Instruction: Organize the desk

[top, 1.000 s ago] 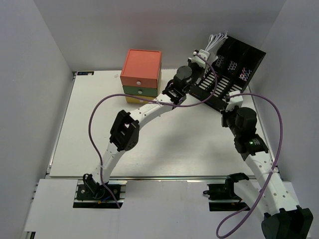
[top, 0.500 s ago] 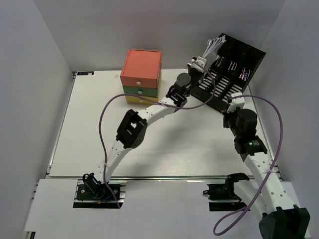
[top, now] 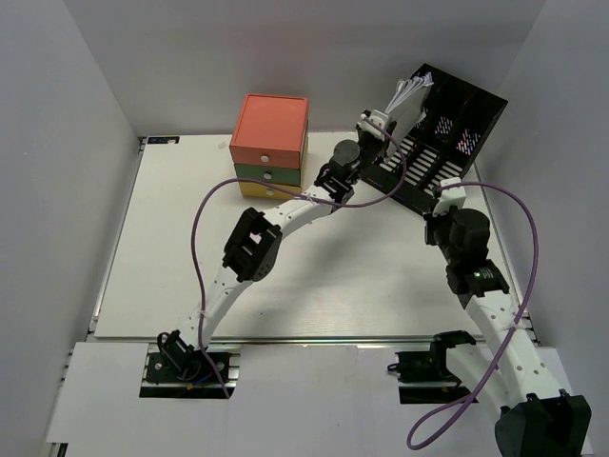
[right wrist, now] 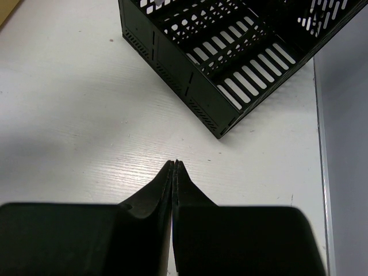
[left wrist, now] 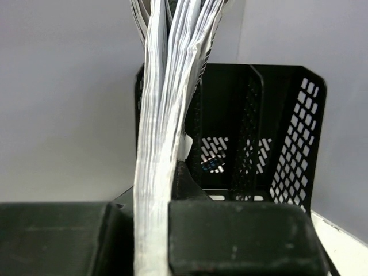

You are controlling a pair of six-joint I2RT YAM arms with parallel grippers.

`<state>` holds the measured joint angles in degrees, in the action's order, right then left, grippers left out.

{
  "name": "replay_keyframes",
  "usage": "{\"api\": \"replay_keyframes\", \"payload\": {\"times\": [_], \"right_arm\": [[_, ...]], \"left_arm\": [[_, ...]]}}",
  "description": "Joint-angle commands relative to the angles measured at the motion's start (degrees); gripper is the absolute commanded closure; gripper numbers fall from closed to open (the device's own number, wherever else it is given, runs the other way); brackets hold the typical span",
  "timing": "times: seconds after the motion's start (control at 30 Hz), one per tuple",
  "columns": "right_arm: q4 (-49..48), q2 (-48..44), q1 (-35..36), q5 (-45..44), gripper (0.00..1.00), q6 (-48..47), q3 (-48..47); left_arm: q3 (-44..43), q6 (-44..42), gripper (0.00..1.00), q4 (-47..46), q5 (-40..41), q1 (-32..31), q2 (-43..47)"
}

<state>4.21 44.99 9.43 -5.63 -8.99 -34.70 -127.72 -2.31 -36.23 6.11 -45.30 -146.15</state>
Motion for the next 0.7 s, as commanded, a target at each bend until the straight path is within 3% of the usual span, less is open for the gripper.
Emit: {"api": "replay_keyframes", "payload": {"times": [0.0, 0.53, 0.63, 0.67], "right_arm": [[-3.24, -0.17, -0.12, 0.27, 1.0, 0.12, 0.42], [-3.24, -0.43, -0.11, 0.88, 1.0, -0.06, 0.51], [-3.15, -0.43, -0.11, 0.97, 1.0, -0.06, 0.51], [-3.24, -0.52, -0.2, 0.97, 1.0, -0.06, 0.51]], "left_arm": [[-4.11, 1.34, 1.0, -3.67, -2.33, 0.3, 0.16], [-4.11, 1.34, 1.0, -0.61, -4.09, 1.35, -1.95], [-3.41, 1.69, 0.87, 0.1, -4.26, 1.35, -1.95], [-3.41, 1.6, 0.72, 0.19, -4.44, 1.35, -2.04]]}}
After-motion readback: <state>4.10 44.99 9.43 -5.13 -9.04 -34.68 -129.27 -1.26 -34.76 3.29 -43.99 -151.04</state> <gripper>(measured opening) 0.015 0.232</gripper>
